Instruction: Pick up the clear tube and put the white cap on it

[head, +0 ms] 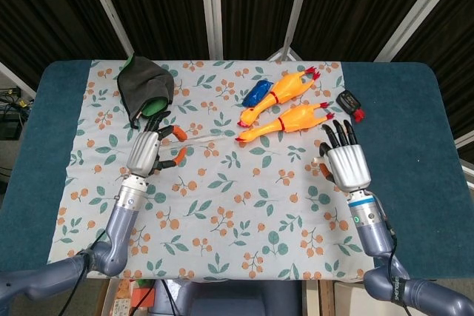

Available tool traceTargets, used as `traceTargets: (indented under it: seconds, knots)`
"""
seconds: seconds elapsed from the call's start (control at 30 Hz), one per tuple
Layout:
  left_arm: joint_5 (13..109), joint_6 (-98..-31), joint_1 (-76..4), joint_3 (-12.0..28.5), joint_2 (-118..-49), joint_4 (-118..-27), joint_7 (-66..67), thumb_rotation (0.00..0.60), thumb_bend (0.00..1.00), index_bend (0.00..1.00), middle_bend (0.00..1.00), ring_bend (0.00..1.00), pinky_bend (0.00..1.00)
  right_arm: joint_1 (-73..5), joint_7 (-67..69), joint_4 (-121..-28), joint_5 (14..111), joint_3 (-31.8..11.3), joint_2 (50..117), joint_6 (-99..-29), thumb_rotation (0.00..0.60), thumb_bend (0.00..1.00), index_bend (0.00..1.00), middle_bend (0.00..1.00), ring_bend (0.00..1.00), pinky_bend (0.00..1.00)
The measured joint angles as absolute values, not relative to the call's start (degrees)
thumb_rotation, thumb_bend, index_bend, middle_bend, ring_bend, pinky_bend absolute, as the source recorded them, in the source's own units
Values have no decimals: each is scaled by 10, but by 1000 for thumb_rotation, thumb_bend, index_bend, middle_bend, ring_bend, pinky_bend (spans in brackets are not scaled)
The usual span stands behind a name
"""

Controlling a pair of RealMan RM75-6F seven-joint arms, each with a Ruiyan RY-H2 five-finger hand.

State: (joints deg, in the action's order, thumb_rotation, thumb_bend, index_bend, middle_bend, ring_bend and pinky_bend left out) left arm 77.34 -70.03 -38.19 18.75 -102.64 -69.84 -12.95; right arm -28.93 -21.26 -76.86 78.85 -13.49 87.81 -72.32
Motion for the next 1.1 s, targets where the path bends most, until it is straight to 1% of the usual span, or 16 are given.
traceTargets:
  seconds: [0.23, 0.43, 0.7, 1.1]
  knots:
    - [784, -695, -414, 190, -1083, -609, -167, 600, 671, 601, 637, 106, 0, -305, -212, -739, 828, -142, 883, -759, 600, 382, 602, 177, 54, 0]
    - [781, -689, -433, 190, -1120, -571, -175, 600, 671, 601, 637, 106, 0, -323, -214, -717, 844, -150, 901, -776, 600, 382, 602, 177, 54, 0]
    - [764, -682, -446, 202, -1138, -559, -156, 600, 669, 601, 637, 106, 0, -355, -241, -701, 851, -167, 932, -787, 600, 381, 602, 177, 54, 0]
    - [739, -676, -459, 213, -1155, -568, -108, 600, 666, 601, 636, 106, 0, -394, -272, -656, 878, -158, 980, -785, 600, 381, 602, 177, 54, 0]
